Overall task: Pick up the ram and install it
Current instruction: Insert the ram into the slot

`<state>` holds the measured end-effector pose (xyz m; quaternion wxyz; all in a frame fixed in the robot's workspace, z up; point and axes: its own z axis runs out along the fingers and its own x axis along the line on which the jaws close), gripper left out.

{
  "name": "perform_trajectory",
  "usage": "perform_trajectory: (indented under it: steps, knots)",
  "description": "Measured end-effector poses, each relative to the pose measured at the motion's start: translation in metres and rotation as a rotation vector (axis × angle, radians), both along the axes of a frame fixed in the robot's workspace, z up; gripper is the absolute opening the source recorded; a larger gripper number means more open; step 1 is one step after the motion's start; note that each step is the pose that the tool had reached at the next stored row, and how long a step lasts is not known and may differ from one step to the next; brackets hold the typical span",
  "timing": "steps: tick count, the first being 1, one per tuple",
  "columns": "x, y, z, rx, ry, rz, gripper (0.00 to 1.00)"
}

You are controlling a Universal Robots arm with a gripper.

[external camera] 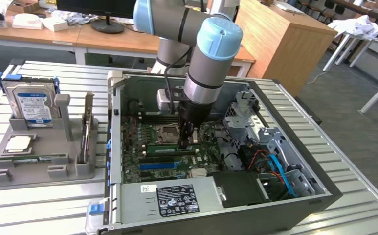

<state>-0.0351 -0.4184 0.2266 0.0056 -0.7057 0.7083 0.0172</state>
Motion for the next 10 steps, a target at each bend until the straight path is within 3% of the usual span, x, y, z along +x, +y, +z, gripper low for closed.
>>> perform_trajectory:
  steps: [3, 10]
  knots:
    - [0.0, 0.0, 0.0, 0.0, 0.0, 0.0, 0.25]
    - [0.0, 0.0, 0.0014, 0.0002, -0.0001, 0.0, 0.25]
